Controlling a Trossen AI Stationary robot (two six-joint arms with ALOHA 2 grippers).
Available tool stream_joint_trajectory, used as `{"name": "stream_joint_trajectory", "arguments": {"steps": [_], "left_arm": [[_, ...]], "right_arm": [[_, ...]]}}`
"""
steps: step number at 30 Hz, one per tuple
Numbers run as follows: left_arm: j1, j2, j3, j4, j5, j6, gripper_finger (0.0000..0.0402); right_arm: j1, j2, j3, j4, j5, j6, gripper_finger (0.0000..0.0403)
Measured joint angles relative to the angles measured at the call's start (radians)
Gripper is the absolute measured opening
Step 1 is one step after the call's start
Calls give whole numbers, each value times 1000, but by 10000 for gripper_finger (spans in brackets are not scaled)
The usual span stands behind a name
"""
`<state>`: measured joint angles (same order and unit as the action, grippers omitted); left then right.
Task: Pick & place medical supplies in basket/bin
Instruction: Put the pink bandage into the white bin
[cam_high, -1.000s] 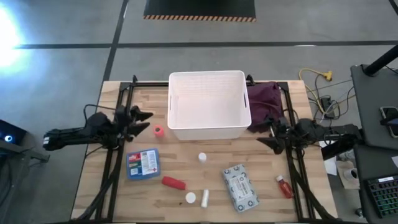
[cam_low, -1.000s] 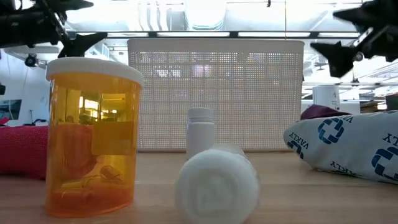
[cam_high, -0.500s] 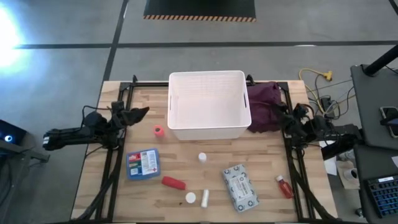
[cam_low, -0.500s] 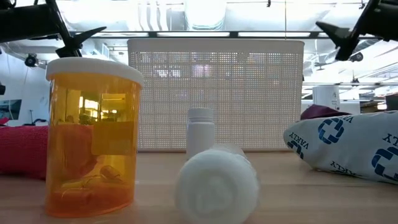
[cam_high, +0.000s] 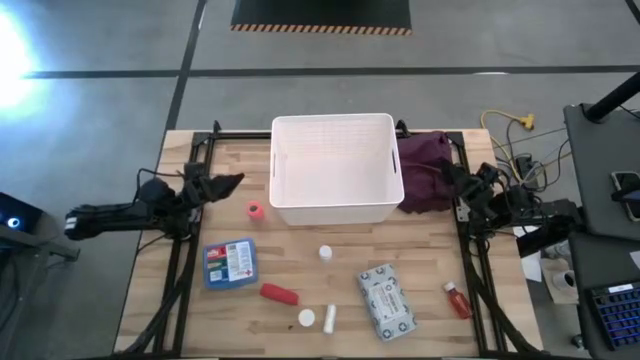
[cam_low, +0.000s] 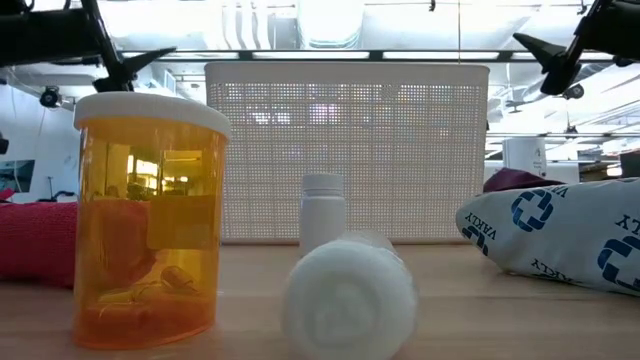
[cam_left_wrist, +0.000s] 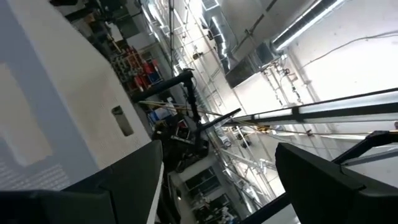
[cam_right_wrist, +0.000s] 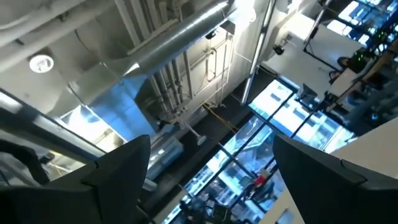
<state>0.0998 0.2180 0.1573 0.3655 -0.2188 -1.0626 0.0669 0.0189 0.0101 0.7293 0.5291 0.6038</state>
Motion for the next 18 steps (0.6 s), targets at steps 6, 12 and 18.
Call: {"name": "stream_joint_trajectory", "arguments": {"steps": [6,12,18], "left_arm": [[1,71,174,-310,-2,107,292],[2,256,535,-1098,-91,173,292],[2,526,733,-1413,-137,252,292]], "right_arm": [[0,76,0,-52,90,118,329],[0,181,53,-302,209,295,329],[-3,264,251,-959,231,519,329]]}}
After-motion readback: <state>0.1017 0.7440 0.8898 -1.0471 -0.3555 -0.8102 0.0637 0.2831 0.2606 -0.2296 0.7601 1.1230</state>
